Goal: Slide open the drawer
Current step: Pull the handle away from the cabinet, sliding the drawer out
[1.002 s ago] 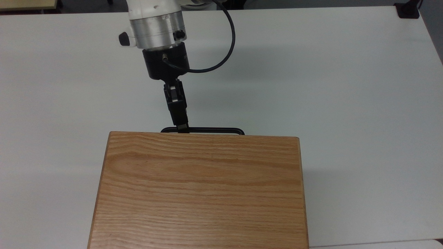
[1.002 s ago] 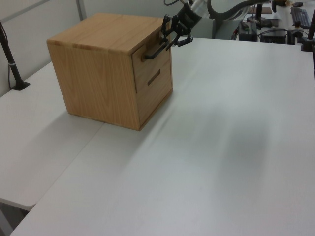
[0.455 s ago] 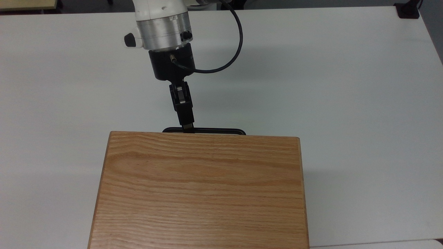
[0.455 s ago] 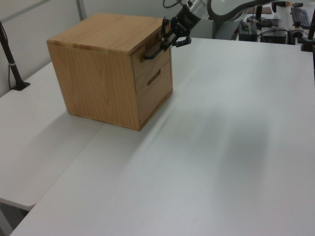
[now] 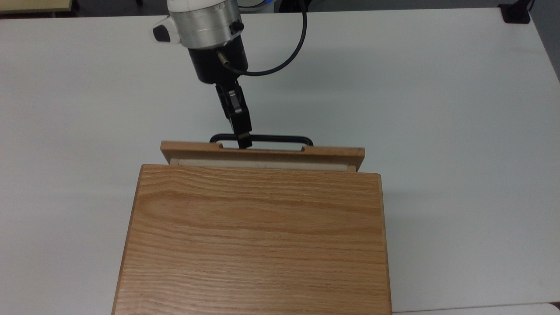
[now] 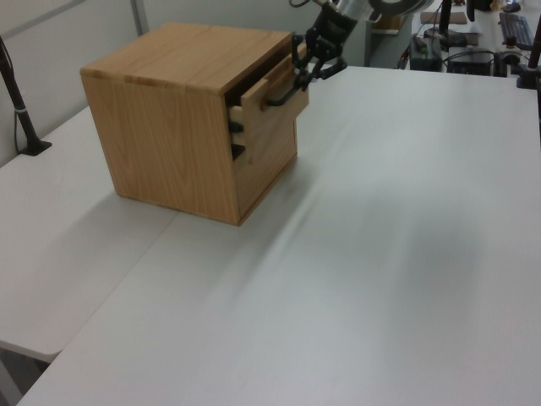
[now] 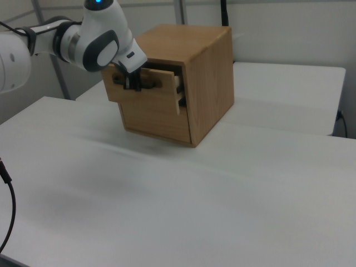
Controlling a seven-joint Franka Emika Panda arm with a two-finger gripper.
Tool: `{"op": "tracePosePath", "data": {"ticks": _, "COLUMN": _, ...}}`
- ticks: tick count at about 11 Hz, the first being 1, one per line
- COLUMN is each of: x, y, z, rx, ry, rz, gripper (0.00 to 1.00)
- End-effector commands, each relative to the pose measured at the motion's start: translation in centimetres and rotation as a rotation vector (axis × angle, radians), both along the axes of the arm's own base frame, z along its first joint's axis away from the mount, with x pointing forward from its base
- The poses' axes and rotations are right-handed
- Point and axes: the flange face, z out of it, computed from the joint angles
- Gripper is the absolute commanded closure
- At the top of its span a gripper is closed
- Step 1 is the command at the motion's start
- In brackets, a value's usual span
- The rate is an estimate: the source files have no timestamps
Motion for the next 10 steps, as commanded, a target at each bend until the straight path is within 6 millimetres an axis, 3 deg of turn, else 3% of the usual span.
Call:
{"op": "tracePosePath", "data": {"ticks": 1, "x": -3.0, "y": 4.1, "z": 0.4, "rx": -0.085, "ry": 0.084, "rz": 0.166, "gripper": 0.82}}
{"op": "tracePosePath", "data": {"ticks": 6, "x": -6.5, "y": 3.7, "z": 1.5, "rx": -0.144, "ry": 0.267, "rz": 0.22, "gripper": 0.81}}
{"op": "tracePosePath", "data": {"ticks": 9, "x": -8.3, "y": 5.0, "z": 0.2, "rx": -0.162, "ry": 0.323, "rz": 0.253, "gripper": 0.81}}
{"op": "tracePosePath", "data": {"ticks": 10, "x": -8.8, "y": 4.4, "z": 0.3, "rx": -0.163, "ry": 0.342, "rz": 0.247, "gripper": 0.81}}
